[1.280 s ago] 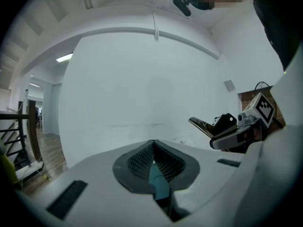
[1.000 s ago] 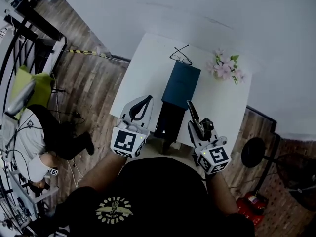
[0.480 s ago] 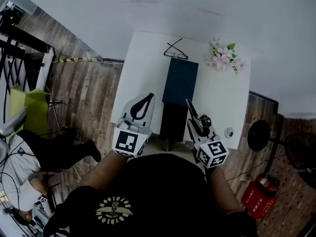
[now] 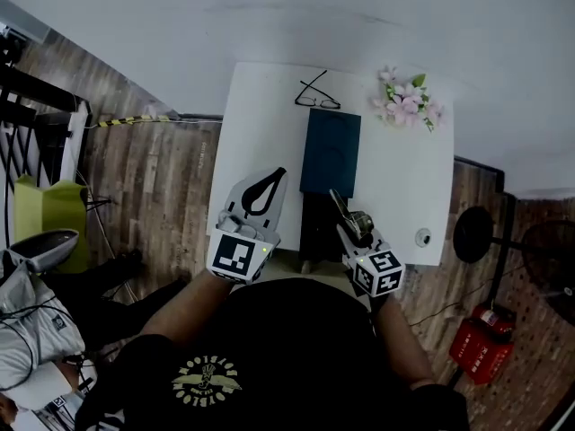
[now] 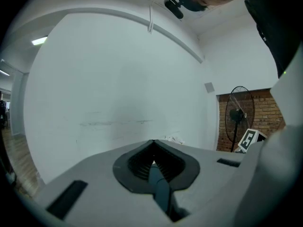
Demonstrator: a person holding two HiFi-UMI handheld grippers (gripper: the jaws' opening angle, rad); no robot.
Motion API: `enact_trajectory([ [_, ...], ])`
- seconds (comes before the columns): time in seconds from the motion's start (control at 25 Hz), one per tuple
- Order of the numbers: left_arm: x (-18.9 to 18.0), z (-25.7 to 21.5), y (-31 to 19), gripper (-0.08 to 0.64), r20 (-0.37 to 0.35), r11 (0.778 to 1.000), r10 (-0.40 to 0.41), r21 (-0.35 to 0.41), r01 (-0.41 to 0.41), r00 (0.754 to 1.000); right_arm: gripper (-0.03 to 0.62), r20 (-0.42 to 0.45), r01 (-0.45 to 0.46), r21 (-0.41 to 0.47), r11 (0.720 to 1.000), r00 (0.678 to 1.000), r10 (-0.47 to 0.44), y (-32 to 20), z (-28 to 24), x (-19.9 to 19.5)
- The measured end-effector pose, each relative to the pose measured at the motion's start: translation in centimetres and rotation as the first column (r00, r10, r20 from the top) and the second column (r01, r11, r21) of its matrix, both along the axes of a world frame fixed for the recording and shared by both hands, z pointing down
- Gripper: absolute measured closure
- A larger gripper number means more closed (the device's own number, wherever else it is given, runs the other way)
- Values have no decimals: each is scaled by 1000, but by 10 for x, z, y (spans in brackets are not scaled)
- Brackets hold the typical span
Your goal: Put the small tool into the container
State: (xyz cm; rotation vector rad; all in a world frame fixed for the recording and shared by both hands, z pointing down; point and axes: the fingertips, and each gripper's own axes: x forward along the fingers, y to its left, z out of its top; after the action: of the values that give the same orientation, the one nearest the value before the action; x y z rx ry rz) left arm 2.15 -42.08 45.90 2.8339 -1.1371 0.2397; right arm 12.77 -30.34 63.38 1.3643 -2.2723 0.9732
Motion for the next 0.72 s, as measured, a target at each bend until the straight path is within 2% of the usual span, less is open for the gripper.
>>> enact_trajectory([
  [0.16,-5,6,-8,554,34,1000,27,2,-27,999,537,-10,-6,-49,999,1000,6,2,23,-8],
  [0.32,-5,7,-10,554,4,999,52,0,-52,999,537,-15,-13,-100,995,1000,11,6,46,-19],
  [0.56,-11,10,-19,554,7,998,68,-6,-68,998,537,-51,-42,-190,981,998,33,8,84,-25],
  [0.72,-17,12,-24,554,2,998,63,-2,-63,998,537,-72,-20,-246,969,997,2,12,100,-31],
])
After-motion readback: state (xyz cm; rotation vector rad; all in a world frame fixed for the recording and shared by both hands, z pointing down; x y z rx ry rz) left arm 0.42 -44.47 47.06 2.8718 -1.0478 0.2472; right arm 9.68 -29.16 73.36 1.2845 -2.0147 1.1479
